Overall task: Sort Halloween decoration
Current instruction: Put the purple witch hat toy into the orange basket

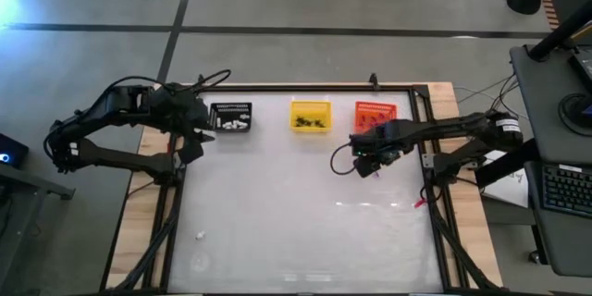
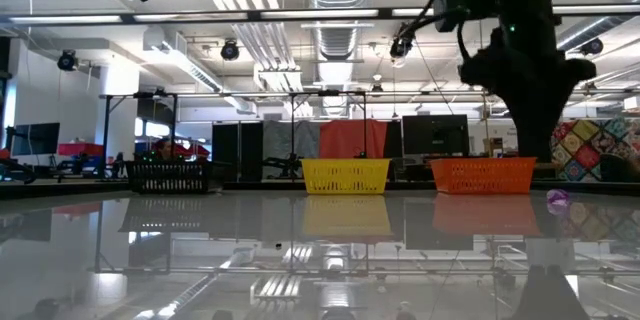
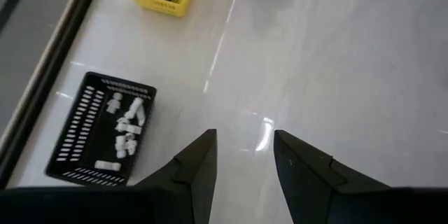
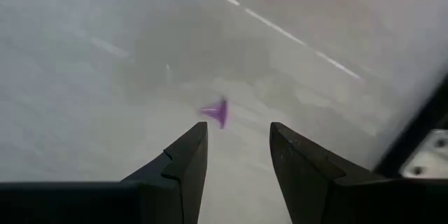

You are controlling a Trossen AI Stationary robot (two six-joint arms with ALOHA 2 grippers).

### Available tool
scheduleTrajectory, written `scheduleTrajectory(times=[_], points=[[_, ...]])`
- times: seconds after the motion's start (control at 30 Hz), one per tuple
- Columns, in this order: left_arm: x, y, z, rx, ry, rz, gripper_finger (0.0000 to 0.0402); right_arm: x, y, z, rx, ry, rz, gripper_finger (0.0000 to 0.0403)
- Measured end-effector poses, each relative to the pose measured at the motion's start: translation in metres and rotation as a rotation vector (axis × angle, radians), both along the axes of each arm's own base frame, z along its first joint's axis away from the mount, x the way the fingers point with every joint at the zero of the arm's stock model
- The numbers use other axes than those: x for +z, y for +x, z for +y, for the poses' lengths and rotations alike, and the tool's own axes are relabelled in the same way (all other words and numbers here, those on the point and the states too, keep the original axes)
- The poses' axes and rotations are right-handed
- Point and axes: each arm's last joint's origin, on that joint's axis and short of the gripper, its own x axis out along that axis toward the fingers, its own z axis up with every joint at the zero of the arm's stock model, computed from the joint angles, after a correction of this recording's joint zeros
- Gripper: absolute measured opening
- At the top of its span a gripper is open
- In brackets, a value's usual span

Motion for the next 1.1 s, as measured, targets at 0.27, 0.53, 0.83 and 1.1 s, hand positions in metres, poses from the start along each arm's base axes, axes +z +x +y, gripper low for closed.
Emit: scheduleTrajectory(times=[0.27, 0.53, 0.83, 1.1], points=[[0.000, -0.001, 0.000, -0.004, -0.007, -0.005, 0.0125, -0.033, -0.001, 0.005, -0.044, 0.069, -0.077, 0.0145], [0.000, -0.002, -0.001, -0.006, -0.006, -0.005, 0.0125, -0.048, -0.011, 0.007, -0.081, 0.071, -0.041, 0.0135], [0.000, -0.002, -0.001, -0.005, -0.006, -0.005, 0.0125, -0.060, -0.016, 0.007, -0.089, 0.071, -0.041, 0.0128], [0.000, -0.002, -0.001, -0.005, -0.007, -0.003, 0.0125, -0.073, -0.019, 0.007, -0.130, 0.074, -0.080, 0.0096]])
